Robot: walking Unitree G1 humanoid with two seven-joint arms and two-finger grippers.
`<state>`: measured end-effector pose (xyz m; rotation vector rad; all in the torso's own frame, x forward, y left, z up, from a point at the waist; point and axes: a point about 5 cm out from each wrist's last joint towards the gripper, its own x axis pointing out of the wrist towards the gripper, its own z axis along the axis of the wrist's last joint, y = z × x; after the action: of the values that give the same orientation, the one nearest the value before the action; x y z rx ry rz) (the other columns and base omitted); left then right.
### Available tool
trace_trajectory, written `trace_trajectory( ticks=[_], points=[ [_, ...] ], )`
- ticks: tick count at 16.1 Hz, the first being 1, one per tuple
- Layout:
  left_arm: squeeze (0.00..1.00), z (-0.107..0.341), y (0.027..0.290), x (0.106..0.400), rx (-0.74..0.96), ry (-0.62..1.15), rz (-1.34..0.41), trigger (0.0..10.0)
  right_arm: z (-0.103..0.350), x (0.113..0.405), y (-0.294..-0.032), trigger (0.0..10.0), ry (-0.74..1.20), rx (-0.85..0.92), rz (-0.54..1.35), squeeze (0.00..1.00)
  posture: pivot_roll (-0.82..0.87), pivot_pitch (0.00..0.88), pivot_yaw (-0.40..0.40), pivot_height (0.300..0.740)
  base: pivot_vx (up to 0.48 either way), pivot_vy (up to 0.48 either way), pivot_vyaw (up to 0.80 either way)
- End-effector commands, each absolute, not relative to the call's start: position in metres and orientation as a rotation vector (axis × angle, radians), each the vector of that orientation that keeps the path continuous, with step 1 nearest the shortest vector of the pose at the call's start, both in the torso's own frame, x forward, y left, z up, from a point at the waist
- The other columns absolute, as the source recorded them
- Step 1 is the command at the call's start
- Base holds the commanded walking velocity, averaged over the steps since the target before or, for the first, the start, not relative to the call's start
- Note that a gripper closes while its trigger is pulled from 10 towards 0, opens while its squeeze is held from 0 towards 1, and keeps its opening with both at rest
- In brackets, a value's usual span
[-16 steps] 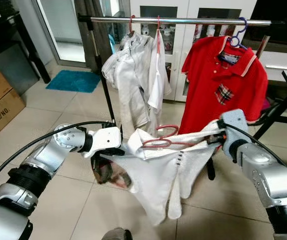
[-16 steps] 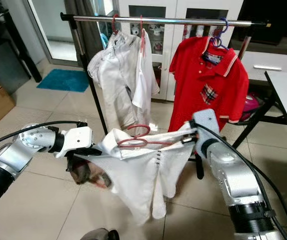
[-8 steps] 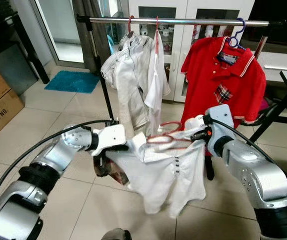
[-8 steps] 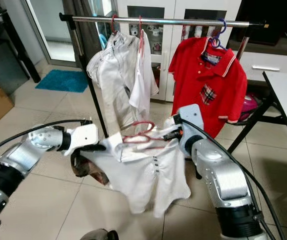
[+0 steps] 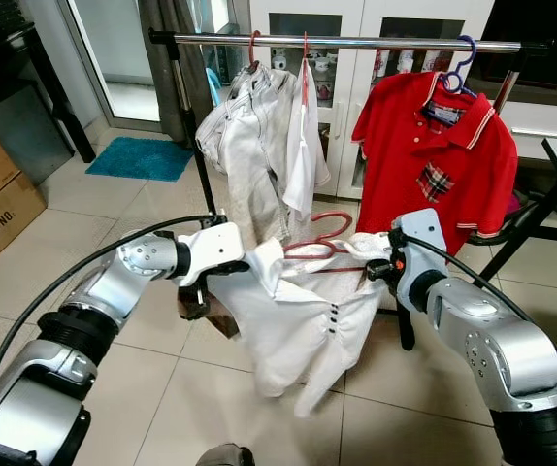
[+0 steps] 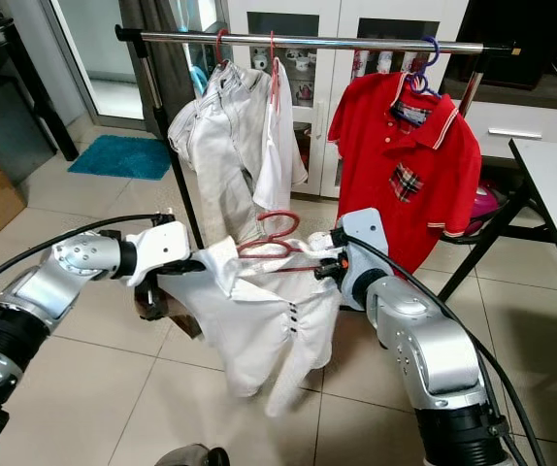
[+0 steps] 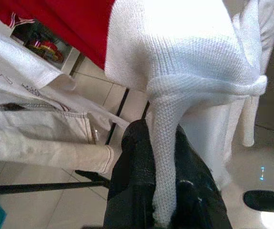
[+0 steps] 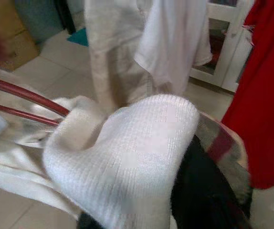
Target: Hang hanger
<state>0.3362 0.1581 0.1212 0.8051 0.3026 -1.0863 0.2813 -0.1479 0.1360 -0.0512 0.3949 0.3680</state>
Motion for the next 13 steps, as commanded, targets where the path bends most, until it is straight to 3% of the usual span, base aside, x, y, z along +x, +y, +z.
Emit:
trace_trajectory(
  ticks=[1,7,13],
  points=[
    [0.00,0.130,0.163,0.343,0.809,0.272,-1.038,0.0,0.144,0.279,-0.140,10.0,0.360,-0.049,0.429,1.00,-0.10,0.000,0.056,0.740,0.000,0.000,0.00],
    [0.00,0.133,0.164,0.349,0.801,0.261,-0.995,0.0,0.139,0.269,-0.127,10.0,0.399,-0.073,0.548,1.00,-0.10,0.000,0.053,0.740,0.000,0.000,0.00],
    [0.00,0.139,0.171,0.351,0.792,0.256,-0.991,0.0,0.139,0.284,-0.160,10.0,0.361,-0.215,0.300,1.00,-0.10,0.000,0.053,0.740,0.000,0.000,0.00]
  ],
)
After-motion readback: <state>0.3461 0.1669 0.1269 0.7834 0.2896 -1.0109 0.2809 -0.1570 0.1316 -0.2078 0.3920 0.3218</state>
